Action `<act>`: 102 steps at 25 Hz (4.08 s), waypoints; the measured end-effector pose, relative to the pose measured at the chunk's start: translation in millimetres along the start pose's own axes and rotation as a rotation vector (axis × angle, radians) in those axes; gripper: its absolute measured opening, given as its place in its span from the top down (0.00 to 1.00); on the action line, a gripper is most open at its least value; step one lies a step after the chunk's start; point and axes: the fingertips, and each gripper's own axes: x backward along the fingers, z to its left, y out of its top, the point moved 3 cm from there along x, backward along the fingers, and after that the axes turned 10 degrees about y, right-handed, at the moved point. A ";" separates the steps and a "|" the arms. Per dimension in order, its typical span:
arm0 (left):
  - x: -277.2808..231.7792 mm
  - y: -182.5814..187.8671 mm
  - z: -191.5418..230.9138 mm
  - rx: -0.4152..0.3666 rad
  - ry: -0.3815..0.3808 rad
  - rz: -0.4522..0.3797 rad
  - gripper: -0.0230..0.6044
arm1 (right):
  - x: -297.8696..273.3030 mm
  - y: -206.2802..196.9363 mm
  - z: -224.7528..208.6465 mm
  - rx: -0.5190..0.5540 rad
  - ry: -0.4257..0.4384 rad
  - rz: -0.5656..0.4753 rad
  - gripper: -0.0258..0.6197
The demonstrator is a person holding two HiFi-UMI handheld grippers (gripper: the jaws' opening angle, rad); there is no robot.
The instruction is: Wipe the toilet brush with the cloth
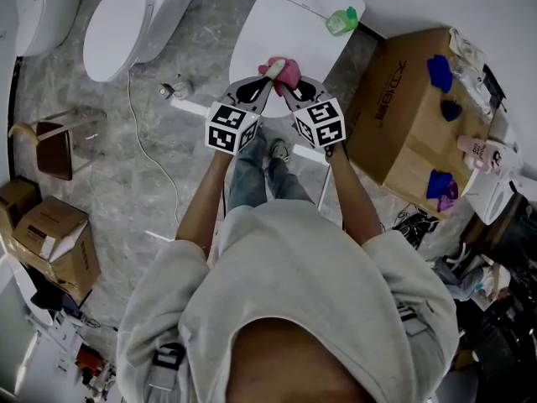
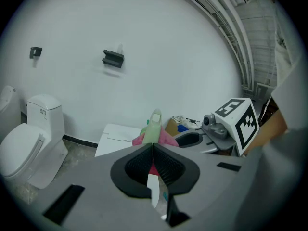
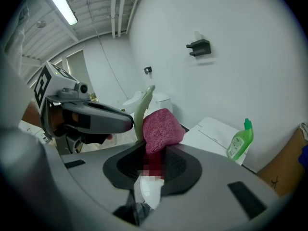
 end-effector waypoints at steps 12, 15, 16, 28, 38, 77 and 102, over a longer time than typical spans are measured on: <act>-4.1 5.2 -0.7 0.007 -0.022 0.003 0.93 | -41.9 -55.6 -20.5 -0.063 0.009 0.175 0.82; -4.4 5.5 -1.3 0.005 -0.025 0.004 0.93 | -50.1 -67.0 -26.8 -0.077 0.004 0.209 0.82; -4.4 5.2 -1.2 0.004 -0.025 0.005 0.93 | -52.7 -70.9 -28.5 -0.084 0.003 0.219 0.82; -2.2 7.3 -4.9 -0.012 -0.017 0.002 0.93 | -35.9 -72.1 -45.1 -0.149 -0.040 0.175 0.82; 0.5 5.6 -16.4 -0.034 -0.011 0.001 0.93 | 24.3 -6.2 -41.9 -0.118 -0.071 -0.063 0.82; -5.5 15.7 -13.0 -0.056 -0.031 -0.009 0.93 | -19.0 -29.8 -11.2 -0.170 0.067 0.033 0.82; -3.4 12.2 -7.2 -0.054 -0.014 -0.001 0.93 | -6.8 -56.7 -42.8 -0.304 -0.016 0.039 0.82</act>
